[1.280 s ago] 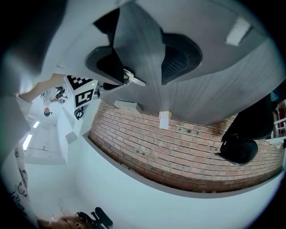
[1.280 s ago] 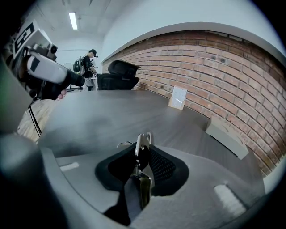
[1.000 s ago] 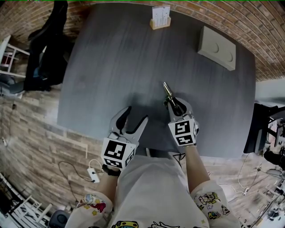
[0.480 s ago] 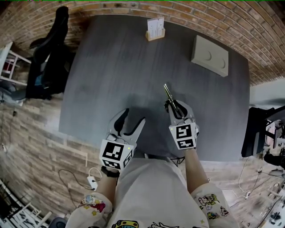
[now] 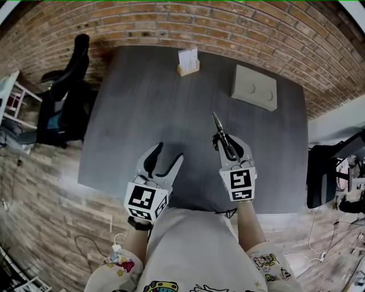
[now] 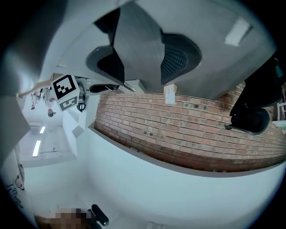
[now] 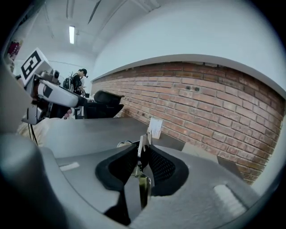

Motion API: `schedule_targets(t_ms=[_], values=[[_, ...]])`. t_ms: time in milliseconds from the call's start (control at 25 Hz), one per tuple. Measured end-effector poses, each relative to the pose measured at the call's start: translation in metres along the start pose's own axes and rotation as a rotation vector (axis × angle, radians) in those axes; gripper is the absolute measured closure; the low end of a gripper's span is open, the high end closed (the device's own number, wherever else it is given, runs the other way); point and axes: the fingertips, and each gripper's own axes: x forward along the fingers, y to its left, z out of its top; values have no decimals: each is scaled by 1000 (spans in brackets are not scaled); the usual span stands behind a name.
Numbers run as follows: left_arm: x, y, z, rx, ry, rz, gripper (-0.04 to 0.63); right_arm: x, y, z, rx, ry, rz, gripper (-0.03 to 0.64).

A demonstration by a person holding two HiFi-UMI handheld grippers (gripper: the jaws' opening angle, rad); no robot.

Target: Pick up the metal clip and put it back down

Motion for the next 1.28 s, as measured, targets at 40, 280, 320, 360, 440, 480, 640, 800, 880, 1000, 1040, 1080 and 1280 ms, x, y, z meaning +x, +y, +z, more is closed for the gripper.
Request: schedule_targets(t_ms=[40, 280, 320, 360, 440, 480, 640, 800, 880, 1000, 1040, 1080, 1280], values=[[1, -2, 5, 7, -10, -6, 342, -5, -4, 6, -1, -17, -10, 532], [1, -17, 37, 59, -70, -45, 379, -40, -25, 35, 33, -112, -58, 531], [1, -20, 43, 65, -76, -50, 388, -46, -28, 39, 46, -127, -62, 531], [0, -23, 49, 70, -83, -56, 400, -52, -32, 44, 59, -142, -66, 531], [-1, -28, 56, 75, -99, -69, 416, -65, -38, 51, 88, -172, -75, 531], [-2, -31, 58, 77, -107, -74, 423, -72, -41, 55, 100, -188, -81, 531], [-8, -42, 65, 89, -126, -92, 466, -100, -48, 67, 115, -242, -114, 531], [-14, -53, 71, 86, -134, -95, 509, -126, -53, 70, 138, -271, -131, 531], [-17, -58, 71, 87, -141, -95, 523, -136, -53, 68, 162, -281, -130, 531], [-20, -63, 68, 90, -145, -96, 544, -149, -55, 64, 203, -294, -131, 531], [-22, -64, 69, 89, -145, -91, 548, -153, -57, 63, 215, -297, -133, 532], [-24, -65, 71, 88, -146, -85, 557, -157, -58, 61, 229, -301, -134, 532], [-31, -67, 68, 80, -153, -72, 595, -173, -61, 55, 269, -312, -150, 532]])
